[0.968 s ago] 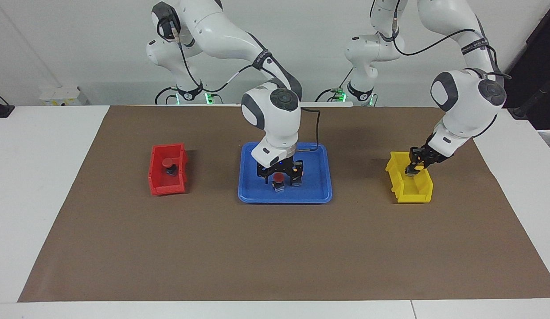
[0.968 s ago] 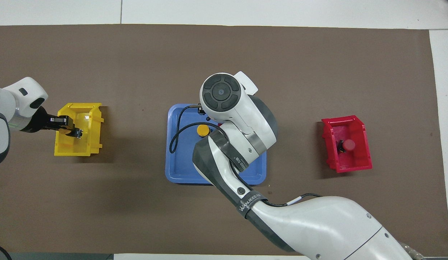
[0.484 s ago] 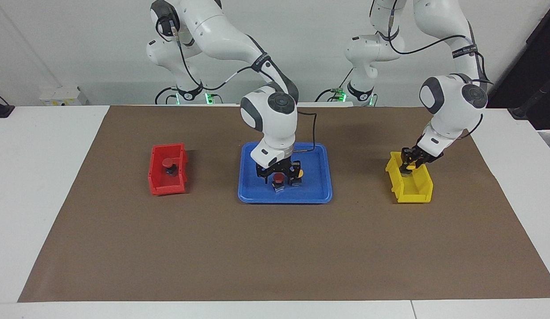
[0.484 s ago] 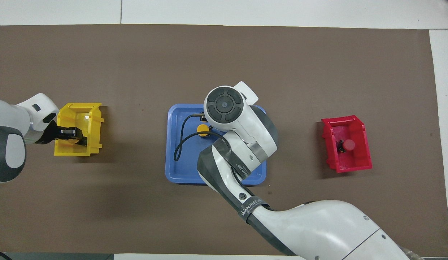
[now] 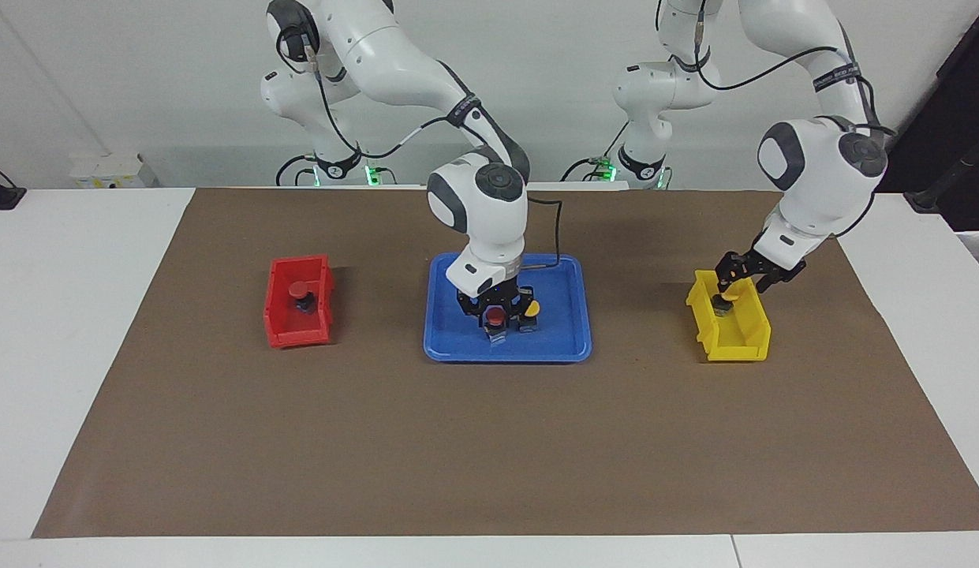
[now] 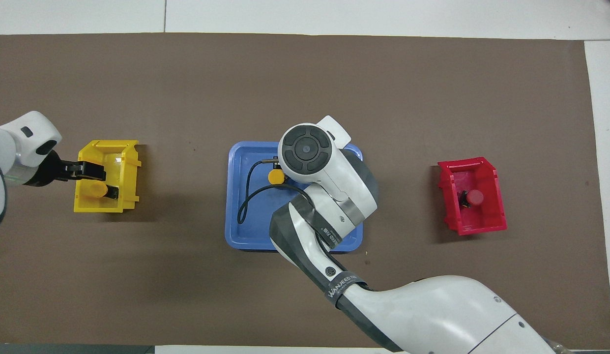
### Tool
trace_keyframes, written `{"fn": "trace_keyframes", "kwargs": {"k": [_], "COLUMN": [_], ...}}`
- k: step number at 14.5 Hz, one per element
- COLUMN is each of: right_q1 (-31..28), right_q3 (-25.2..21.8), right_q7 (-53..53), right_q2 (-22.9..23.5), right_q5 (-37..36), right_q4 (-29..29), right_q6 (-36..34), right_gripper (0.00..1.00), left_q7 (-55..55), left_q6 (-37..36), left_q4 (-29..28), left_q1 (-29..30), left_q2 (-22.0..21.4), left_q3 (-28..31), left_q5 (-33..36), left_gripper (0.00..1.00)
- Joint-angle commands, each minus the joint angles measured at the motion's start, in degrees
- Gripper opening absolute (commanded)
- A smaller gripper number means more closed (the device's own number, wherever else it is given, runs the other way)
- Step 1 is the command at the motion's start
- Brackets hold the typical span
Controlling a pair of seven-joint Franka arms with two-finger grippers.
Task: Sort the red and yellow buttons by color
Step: 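Lift the red button with the right gripper while the left gripper reaches the tray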
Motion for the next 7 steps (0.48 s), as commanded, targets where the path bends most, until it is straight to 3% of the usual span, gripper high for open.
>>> {"fn": "trace_keyframes", "kwargs": {"k": [1, 4, 7], "right_q1": [-0.6, -3.6, -12.0], "right_q3": [0.6, 0.3, 0.5], "right_q7": [1.5, -1.5, -13.4], "right_q2": [-1.5, -3.6, -11.1], "right_q5": [0.0, -0.1, 0.1], "right_q4": [-1.3, 0.0, -0.7], "right_q6": [0.4, -2.8, -10.9], "right_gripper": [0.26, 0.25, 0.25], "left_q7": [-1.3, -18.3, -33.0], "left_q6": [-5.3, 0.0, 6.1], "left_q4": [6.2, 4.5, 5.3], "left_q1": [-4.4, -15.0, -26.2], "left_q2": [0.6, 0.6, 5.2], "left_q3": [-0.3, -0.4, -0.4], "left_q5": [-0.8, 0.0, 0.1], "left_gripper": [1.0, 1.0, 1.0]}}
